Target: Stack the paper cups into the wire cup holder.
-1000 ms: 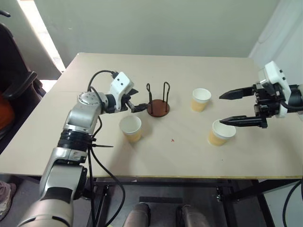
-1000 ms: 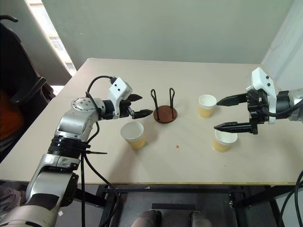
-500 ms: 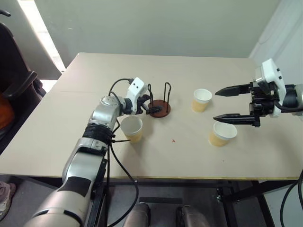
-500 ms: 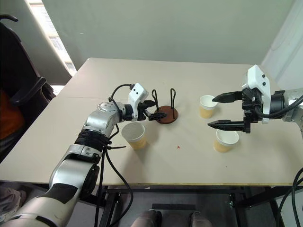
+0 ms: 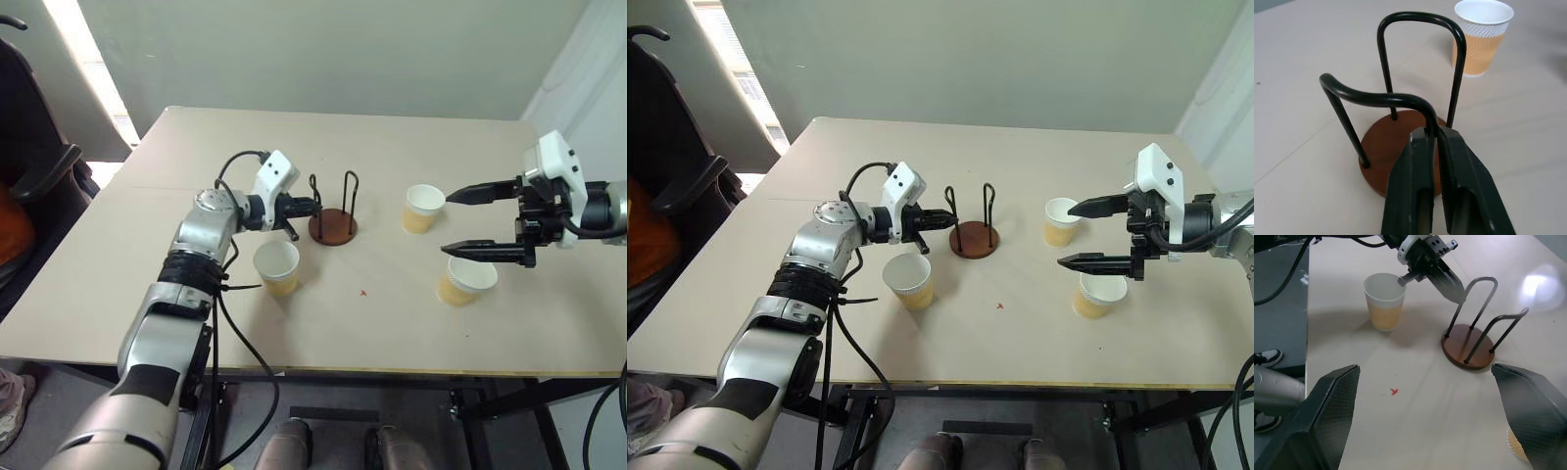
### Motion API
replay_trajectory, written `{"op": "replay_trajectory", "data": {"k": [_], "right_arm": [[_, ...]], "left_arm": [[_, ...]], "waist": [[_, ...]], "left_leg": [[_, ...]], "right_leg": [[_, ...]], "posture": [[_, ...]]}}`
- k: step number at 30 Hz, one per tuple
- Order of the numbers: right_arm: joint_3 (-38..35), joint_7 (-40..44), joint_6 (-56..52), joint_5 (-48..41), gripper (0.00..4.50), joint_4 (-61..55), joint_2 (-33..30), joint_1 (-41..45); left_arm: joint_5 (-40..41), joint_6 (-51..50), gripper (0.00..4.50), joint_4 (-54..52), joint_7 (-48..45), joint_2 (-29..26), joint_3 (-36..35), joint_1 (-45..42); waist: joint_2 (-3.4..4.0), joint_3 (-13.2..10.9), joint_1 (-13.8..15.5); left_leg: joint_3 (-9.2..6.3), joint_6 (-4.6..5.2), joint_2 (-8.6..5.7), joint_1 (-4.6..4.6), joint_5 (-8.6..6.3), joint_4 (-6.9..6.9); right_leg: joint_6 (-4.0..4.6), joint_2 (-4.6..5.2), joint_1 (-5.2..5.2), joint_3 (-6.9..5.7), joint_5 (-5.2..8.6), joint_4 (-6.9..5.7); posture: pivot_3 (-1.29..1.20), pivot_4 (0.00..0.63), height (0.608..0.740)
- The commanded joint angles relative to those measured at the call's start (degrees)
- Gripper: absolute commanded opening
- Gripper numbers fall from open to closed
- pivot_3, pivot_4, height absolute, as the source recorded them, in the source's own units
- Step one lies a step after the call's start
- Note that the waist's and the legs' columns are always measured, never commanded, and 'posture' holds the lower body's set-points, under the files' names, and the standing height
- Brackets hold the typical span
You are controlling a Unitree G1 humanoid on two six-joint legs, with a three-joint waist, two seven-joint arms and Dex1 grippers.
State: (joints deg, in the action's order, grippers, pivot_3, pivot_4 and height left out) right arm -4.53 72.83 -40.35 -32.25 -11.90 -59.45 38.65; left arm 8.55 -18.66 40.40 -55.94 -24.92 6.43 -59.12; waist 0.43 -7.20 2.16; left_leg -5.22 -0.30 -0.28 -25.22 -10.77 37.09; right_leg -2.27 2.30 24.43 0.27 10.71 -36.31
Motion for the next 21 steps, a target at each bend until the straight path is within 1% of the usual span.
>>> {"op": "replay_trajectory", "data": {"k": [1, 7, 11, 13, 17, 21], "right_arm": [[-0.6, -0.2, 1.5, 0.4, 4.50, -0.1, -0.7, 1.4], [0.0, -0.1, 2.4, 0.9, 4.50, 0.6, -0.7, 2.1], [-0.2, -0.1, 2.7, 1.1, 4.50, 0.8, -0.9, 1.6], [-0.5, 0.1, 2.2, 0.7, 4.50, 0.7, -1.2, 1.5], [-1.7, 4.3, 0.5, -2.0, 4.50, -1.6, -4.5, -1.4], [-2.2, 5.4, 0.5, -3.0, 4.50, -2.4, -6.2, -3.5]], "left_arm": [[0.2, 0.7, 0.02, -1.7, 0.3, 0.3, -1.2, 0.0], [1.3, 0.4, 0.02, -3.5, 0.0, 1.6, -2.1, 0.4], [2.9, -0.9, 0.02, -6.5, -1.7, 1.6, -2.6, 0.8], [3.4, -1.8, 0.02, -10.0, -3.8, 0.9, -1.9, 1.6], [5.0, -6.0, 0.02, -21.8, -8.7, -1.3, 0.6, 5.4], [6.1, -9.0, 0.02, -30.1, -8.6, -1.6, 1.4, 9.5]], "waist": [[0.00, 0.0, 0.0], [0.00, 0.0, 0.0], [0.00, 0.0, 0.0], [0.00, 0.0, 0.0], [0.00, 0.0, 0.1], [0.00, 0.0, 0.1]], "left_leg": [[0.00, 0.01, 0.00, 0.00, -0.01, 0.01], [0.00, 0.10, 0.00, 0.01, -0.06, 0.02], [0.00, 0.09, 0.00, 0.00, -0.06, 0.02], [0.01, 0.08, 0.00, 0.00, -0.05, 0.02], [0.02, 0.05, 0.00, -0.06, -0.08, 0.02], [0.07, 0.01, 0.00, -0.13, -0.12, 0.05]], "right_leg": [[-0.01, 0.00, 0.00, 0.01, 0.00, 0.00], [-0.02, 0.01, -0.01, 0.01, -0.02, -0.02], [-0.03, 0.01, -0.01, 0.01, -0.02, 0.00], [-0.03, 0.01, -0.01, 0.01, -0.02, 0.03], [-0.05, 0.01, -0.01, 0.00, -0.02, 0.12], [-0.06, 0.01, -0.01, 0.00, -0.01, 0.28]], "posture": [[0.00, 0.150, 0.740], [0.00, 0.150, 0.740], [0.00, 0.150, 0.740], [0.00, 0.150, 0.740], [0.00, 0.150, 0.740], [0.00, 0.150, 0.740]]}}
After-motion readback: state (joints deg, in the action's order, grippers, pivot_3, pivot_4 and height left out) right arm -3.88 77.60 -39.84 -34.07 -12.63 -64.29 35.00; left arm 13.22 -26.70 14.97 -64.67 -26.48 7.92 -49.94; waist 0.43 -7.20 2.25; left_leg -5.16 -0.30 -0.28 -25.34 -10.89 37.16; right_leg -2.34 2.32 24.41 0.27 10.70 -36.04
